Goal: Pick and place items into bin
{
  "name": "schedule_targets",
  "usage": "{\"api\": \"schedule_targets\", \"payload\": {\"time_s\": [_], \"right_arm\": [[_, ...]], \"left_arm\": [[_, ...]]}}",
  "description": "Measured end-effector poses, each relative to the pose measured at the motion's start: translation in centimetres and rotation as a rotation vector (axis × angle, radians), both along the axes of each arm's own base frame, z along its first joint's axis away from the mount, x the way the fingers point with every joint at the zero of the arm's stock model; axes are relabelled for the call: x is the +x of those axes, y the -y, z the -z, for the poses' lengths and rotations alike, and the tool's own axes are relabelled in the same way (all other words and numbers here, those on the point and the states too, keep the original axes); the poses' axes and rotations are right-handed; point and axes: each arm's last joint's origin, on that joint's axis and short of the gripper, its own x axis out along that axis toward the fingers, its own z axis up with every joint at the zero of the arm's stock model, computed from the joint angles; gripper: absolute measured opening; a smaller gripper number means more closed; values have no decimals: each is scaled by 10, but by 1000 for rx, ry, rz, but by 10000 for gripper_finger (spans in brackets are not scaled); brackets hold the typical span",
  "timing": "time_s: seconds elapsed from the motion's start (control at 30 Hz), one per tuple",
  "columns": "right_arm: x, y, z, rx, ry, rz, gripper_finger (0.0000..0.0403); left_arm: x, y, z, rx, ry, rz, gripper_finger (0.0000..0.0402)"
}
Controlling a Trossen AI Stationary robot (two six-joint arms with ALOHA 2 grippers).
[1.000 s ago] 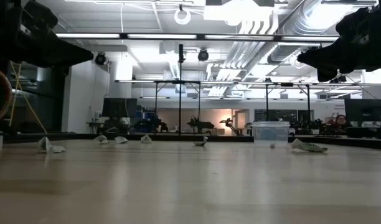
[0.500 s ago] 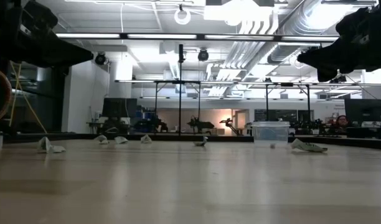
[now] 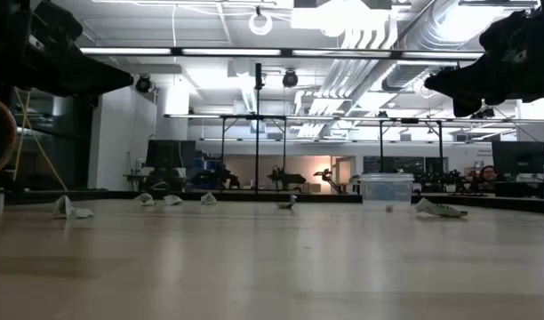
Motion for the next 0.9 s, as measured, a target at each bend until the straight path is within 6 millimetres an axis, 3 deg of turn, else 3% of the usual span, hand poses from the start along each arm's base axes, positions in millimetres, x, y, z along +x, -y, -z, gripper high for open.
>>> {"api": "schedule_targets", "payload": {"time_s": [0.83, 0.9], "right_arm": [[0, 0, 0, -3, 0, 0, 0], [0, 0, 0, -91, -13, 17, 0]], "left_arm": [[0, 0, 0, 0, 0, 0, 85], [0, 0, 0, 0, 0, 0, 85]]}}
